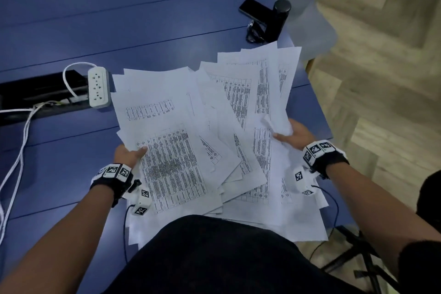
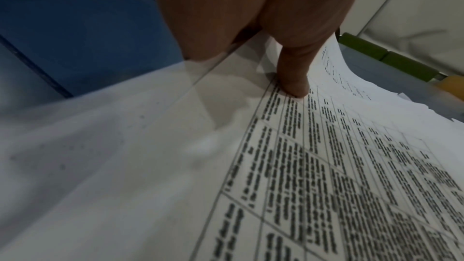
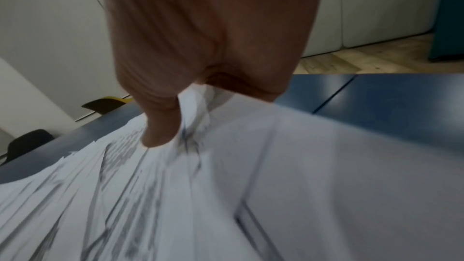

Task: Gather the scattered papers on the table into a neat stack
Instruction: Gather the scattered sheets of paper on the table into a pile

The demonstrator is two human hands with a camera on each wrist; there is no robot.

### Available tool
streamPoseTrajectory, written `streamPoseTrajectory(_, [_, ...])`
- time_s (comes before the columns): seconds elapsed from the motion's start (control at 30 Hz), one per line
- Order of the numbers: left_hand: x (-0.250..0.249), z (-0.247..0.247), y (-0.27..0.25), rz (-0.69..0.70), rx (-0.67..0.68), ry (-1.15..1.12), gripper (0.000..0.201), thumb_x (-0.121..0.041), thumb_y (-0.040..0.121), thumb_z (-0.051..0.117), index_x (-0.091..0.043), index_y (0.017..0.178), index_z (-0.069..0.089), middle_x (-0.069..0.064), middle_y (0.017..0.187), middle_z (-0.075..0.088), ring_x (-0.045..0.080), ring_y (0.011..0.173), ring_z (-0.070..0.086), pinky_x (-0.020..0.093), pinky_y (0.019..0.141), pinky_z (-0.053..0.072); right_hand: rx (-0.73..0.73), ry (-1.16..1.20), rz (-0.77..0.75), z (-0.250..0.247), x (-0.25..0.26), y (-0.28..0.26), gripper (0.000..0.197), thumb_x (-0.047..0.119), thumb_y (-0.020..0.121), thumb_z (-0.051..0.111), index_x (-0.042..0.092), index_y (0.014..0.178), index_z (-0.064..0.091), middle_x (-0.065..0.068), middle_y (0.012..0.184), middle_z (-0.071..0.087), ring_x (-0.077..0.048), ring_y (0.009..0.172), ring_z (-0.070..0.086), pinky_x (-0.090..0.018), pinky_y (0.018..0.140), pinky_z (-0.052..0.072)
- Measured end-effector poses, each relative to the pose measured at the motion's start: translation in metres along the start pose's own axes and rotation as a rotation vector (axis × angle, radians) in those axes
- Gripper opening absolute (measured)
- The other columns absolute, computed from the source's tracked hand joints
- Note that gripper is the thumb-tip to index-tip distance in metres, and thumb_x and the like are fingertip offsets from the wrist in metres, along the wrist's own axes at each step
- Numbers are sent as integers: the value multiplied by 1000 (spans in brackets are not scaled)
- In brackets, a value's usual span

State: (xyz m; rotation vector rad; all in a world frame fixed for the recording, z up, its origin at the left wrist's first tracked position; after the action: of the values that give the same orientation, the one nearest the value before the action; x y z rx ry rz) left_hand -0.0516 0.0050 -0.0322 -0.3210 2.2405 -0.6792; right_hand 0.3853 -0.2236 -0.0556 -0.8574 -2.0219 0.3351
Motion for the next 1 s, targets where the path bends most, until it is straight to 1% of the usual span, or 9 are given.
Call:
streamPoseTrajectory(0.07, [6,-3,-1,25,-6,4,43,-10,84,71,9,121,58,28,123,60,42,113,59,45,94,45,-40,-14,-32,7,0,-13,106,83,57,61,13,135,49,-6,130,61,-24,118,57,-42,102,45])
streamPoseTrajectory(0.2, [17,-12,-3,63,-42,-10,41,-8,86,69,8,122,58,27,123,61,41,112,59,43,92,44,-225,-61,-29,6,19,-34,52,32,87,68,7,130,55,-17,124,64,-36,120,55,-45,102,43])
streamPoseTrajectory(0.47, [35,-39,-3,31,-163,-30,37,-7,89,65,4,123,58,22,118,64,36,101,63,38,85,47,-364,-145,-158,-34,67,-76,45,38,91,59,12,127,52,-20,114,66,-38,107,61,-43,91,49])
streamPoseTrajectory(0.57, [43,-51,-5,8,-243,-10,32,-9,90,62,-2,121,61,16,114,67,35,96,65,36,80,49,-441,-102,-182,-68,96,-96,40,18,93,61,1,128,53,-25,116,64,-36,106,61,-30,83,40])
streamPoseTrajectory(0.67, [46,-61,-9,8,-305,27,30,-10,89,57,-7,119,62,16,113,68,37,98,65,38,80,51,-456,18,-188,-97,117,-110,37,21,92,63,3,123,57,-20,107,67,-12,80,67,-17,62,44])
streamPoseTrajectory(0.7, [46,-62,-9,12,-307,23,31,-10,88,56,-8,119,62,16,112,68,37,97,65,38,80,51,-449,86,-213,-104,119,-109,39,25,89,66,7,122,59,-10,99,70,6,64,63,-9,53,43])
streamPoseTrajectory(0.77, [46,-62,-5,15,-276,19,34,-11,88,56,-11,122,60,14,113,68,36,98,65,39,82,53,-451,235,-257,-109,129,-110,49,39,78,70,13,119,61,16,75,72,15,51,57,-3,44,41])
streamPoseTrajectory(0.9, [38,-52,1,19,-171,-6,40,-16,90,62,-11,129,56,13,122,65,34,108,63,44,93,51,-391,311,-284,-87,153,-93,25,17,92,63,18,117,58,16,72,67,16,49,56,-1,45,40])
streamPoseTrajectory(1.0, [30,-36,1,21,-87,-33,42,-14,91,63,-6,131,54,14,125,63,35,112,61,41,92,50,-301,281,-337,-57,163,-65,38,23,89,67,8,122,60,19,90,72,18,69,61,-7,66,49])
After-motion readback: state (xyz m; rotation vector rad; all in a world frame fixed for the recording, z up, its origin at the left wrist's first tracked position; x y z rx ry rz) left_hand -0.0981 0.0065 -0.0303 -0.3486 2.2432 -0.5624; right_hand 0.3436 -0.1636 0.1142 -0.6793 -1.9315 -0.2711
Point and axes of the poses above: each hand's wrist, its own y-axis towards the middle knuckle, its own z-axis out of the palm, x = y × z, the point moved 2 cm from there along y, towards the middle knuckle
